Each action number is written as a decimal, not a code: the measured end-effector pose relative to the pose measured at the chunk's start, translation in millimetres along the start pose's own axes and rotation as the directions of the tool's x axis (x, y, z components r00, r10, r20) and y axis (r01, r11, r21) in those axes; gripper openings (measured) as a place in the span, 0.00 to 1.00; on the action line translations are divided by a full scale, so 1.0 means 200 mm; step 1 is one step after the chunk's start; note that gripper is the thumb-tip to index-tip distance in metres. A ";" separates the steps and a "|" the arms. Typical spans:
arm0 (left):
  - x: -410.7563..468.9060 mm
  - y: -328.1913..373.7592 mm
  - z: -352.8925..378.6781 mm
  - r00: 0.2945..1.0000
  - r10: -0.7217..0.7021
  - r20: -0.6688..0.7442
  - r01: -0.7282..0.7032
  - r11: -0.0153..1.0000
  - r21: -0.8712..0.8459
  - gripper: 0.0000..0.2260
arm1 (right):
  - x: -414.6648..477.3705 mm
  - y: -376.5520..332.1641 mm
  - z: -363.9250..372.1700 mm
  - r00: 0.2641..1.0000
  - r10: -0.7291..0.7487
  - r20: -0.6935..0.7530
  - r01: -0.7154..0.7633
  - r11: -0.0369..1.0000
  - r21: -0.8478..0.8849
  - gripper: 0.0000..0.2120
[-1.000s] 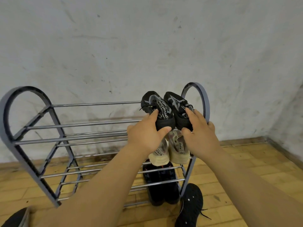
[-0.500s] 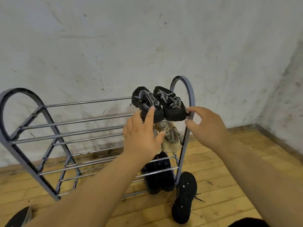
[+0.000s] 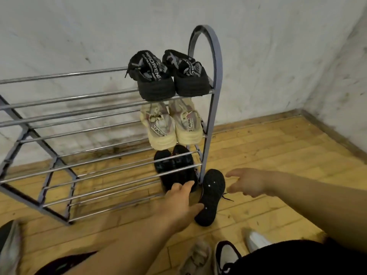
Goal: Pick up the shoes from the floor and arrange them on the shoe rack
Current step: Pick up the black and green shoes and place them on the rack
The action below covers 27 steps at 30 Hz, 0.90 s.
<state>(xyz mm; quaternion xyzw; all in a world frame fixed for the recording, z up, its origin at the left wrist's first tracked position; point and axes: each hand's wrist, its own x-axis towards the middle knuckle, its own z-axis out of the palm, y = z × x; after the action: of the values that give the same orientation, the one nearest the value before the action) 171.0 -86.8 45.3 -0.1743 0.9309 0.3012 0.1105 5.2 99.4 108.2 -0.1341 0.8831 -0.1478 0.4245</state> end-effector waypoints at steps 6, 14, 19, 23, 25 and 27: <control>0.19 -0.18 0.43 0.959 -0.185 0.215 0.258 0.883 -0.392 0.38 | 0.49 0.31 0.42 0.997 0.004 -0.072 0.007 0.987 0.160 0.31; 0.46 -0.25 0.66 0.905 -0.224 0.362 0.390 0.778 -0.493 0.34 | 0.81 0.43 0.68 0.940 -0.016 -0.340 0.074 0.985 0.157 0.28; 0.51 -0.23 0.75 0.899 -0.290 0.328 0.434 0.682 -0.588 0.28 | 0.85 0.38 0.70 0.977 0.001 -0.213 0.063 0.954 0.293 0.30; 0.47 -0.19 0.72 0.907 -0.309 0.285 0.420 0.616 -0.667 0.30 | 0.79 0.36 0.69 0.971 0.123 -0.203 0.038 0.764 0.644 0.33; 0.45 -0.15 0.71 0.916 -0.294 0.273 0.400 0.599 -0.694 0.29 | 0.75 0.37 0.68 0.969 0.142 -0.201 0.053 0.676 0.735 0.33; 0.44 -0.09 0.70 0.921 -0.263 0.286 0.388 0.580 -0.716 0.30 | 0.72 0.40 0.67 0.959 0.171 -0.224 0.064 0.640 0.766 0.32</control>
<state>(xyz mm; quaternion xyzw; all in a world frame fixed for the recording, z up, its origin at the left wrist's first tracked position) 111.0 -38.9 -102.4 -0.3495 0.6579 0.6502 0.1493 16.5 100.9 -103.7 0.1067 0.7908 -0.5119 0.3182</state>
